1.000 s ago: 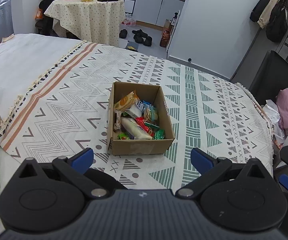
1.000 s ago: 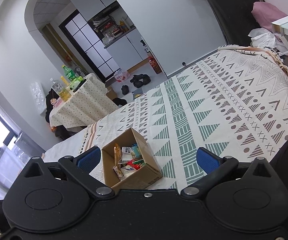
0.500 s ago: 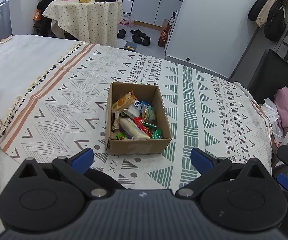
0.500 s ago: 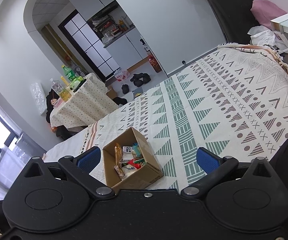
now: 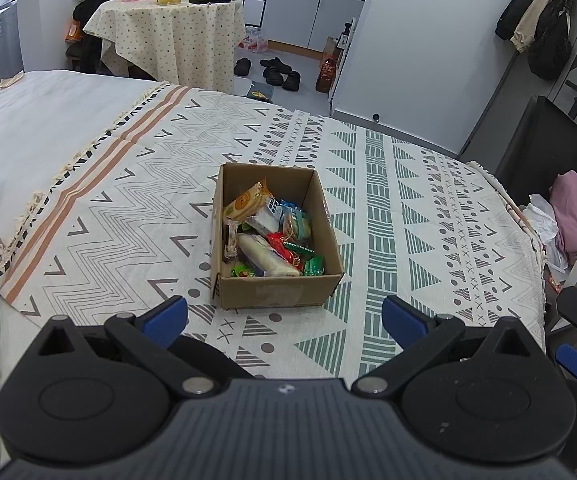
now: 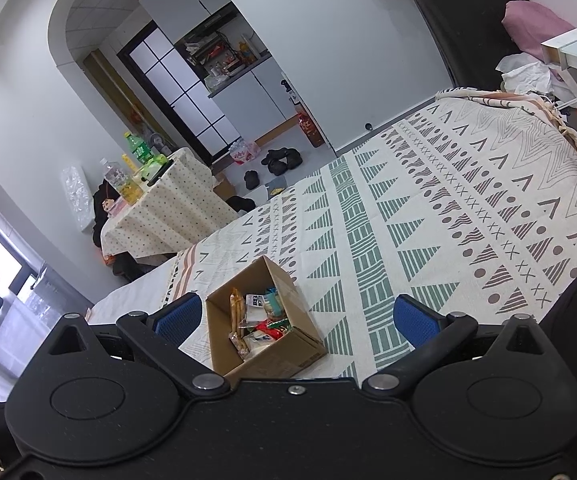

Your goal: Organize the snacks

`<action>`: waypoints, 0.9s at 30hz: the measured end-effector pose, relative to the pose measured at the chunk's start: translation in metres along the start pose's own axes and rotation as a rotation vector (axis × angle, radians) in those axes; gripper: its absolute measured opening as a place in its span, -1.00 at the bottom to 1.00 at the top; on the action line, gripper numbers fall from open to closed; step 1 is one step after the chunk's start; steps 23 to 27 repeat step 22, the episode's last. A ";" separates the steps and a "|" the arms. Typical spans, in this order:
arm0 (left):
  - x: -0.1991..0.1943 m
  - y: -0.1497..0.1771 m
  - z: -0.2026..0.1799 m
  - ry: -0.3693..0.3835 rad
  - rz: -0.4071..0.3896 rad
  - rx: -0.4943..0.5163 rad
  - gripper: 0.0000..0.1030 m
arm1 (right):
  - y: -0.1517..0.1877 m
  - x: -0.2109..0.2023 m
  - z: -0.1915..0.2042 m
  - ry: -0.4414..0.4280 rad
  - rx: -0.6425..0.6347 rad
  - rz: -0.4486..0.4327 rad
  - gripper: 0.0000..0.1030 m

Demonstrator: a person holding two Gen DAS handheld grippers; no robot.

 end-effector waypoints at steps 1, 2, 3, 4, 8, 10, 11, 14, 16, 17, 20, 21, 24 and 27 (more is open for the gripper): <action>0.000 0.000 0.000 -0.001 0.000 0.000 1.00 | 0.000 0.000 0.000 0.001 0.000 0.000 1.00; 0.000 0.000 0.000 0.000 0.000 0.000 1.00 | 0.000 0.000 0.000 0.001 0.000 0.000 1.00; 0.000 0.000 0.000 0.000 0.000 0.000 1.00 | 0.000 0.000 0.000 0.001 0.000 0.000 1.00; 0.000 0.000 0.000 0.000 0.000 0.000 1.00 | 0.000 0.000 0.000 0.000 0.000 0.000 1.00; 0.000 0.001 -0.001 0.005 -0.001 0.008 1.00 | 0.000 0.000 0.000 0.000 -0.001 0.000 1.00; -0.001 0.002 -0.001 0.004 -0.003 0.009 1.00 | 0.000 0.000 0.000 -0.001 -0.001 0.000 1.00; -0.001 0.002 0.000 0.003 -0.004 0.009 1.00 | 0.000 0.000 0.000 -0.001 -0.002 0.000 1.00; -0.001 0.002 0.002 0.001 -0.007 0.009 1.00 | 0.000 0.000 0.000 0.000 0.000 0.002 1.00; -0.001 0.002 0.002 0.002 -0.007 0.012 1.00 | 0.000 -0.001 0.001 -0.001 -0.002 0.002 1.00; -0.001 0.002 0.003 0.003 -0.007 0.011 1.00 | 0.000 -0.001 0.001 0.001 -0.001 0.001 1.00; -0.001 0.002 0.002 0.004 -0.008 0.015 1.00 | 0.000 -0.001 0.001 0.001 0.000 -0.001 1.00; -0.001 0.001 0.002 0.003 -0.008 0.018 1.00 | 0.001 -0.001 0.001 0.001 0.000 -0.002 1.00; 0.000 0.002 0.002 0.003 -0.006 0.022 1.00 | 0.000 -0.001 0.001 0.001 -0.001 -0.003 1.00; 0.000 0.002 0.002 0.003 -0.006 0.022 1.00 | 0.000 -0.001 0.001 0.001 -0.001 -0.003 1.00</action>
Point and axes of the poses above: each gripper's, at about its wrist camera, not at the fingertips, and x roughly the way its jaws point, z to its left, y to its underside, the point moved 1 cm from there along x, roughly the way its jaws point, and after that the axes turned 6 degrees about -z, right-handed, at the moved point
